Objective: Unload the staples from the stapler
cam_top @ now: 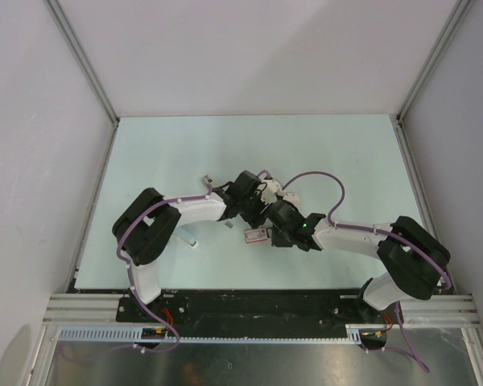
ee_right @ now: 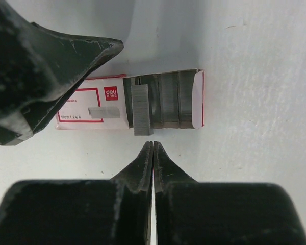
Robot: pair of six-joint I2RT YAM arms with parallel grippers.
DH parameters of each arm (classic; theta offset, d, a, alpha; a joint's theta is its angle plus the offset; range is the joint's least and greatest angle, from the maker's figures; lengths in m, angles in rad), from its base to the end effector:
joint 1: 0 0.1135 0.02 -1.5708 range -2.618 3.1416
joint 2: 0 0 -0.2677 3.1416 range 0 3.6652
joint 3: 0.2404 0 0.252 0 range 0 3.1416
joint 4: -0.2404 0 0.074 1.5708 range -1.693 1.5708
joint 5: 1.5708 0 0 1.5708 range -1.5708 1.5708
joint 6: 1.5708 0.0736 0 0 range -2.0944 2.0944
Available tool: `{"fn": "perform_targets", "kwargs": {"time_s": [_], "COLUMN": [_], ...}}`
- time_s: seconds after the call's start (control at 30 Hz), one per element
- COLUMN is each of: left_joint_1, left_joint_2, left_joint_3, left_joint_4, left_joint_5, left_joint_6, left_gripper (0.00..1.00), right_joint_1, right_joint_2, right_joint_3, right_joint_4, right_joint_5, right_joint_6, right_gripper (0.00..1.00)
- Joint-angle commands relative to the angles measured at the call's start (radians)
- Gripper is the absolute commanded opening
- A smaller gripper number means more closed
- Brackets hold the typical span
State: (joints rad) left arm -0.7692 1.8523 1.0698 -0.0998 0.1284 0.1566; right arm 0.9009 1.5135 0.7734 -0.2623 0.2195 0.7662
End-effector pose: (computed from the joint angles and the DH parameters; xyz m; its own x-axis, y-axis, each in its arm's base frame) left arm 0.2834 -0.2875 0.1271 -0.4313 0.6328 -0.6430 0.8257 0.5642 0.0014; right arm 0.2015 0.2286 0.1371 -0.8571 0.0079 -0.5151 -0.1360 0.9609 0.2410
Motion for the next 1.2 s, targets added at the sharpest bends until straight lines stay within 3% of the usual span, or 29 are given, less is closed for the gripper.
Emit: {"fn": "perform_targets", "kwargs": {"time_s": [0.0, 0.5, 0.77, 1.17], "left_joint_1": [-0.014, -0.031, -0.036, -0.036], "left_joint_2": [0.001, -0.033, -0.043, -0.043], "left_joint_3": [-0.008, -0.058, -0.079, -0.082], "left_joint_4": [0.011, 0.012, 0.012, 0.011], "left_joint_5": [0.013, 0.027, 0.037, 0.043], "left_joint_6": [0.025, 0.044, 0.048, 0.041], "left_gripper": [0.69, 0.69, 0.69, 0.69], "right_joint_1": [-0.016, -0.030, -0.011, 0.060], "right_joint_2": [-0.002, 0.002, -0.007, -0.085], "right_joint_3": [0.003, 0.003, 0.000, -0.151], "right_joint_4": [0.068, 0.100, 0.114, 0.291], "right_joint_5": [0.003, -0.006, 0.061, 0.148], "right_joint_6": [0.002, 0.006, 0.009, 0.032], "right_gripper": [0.00, 0.00, 0.00, 0.00]}}
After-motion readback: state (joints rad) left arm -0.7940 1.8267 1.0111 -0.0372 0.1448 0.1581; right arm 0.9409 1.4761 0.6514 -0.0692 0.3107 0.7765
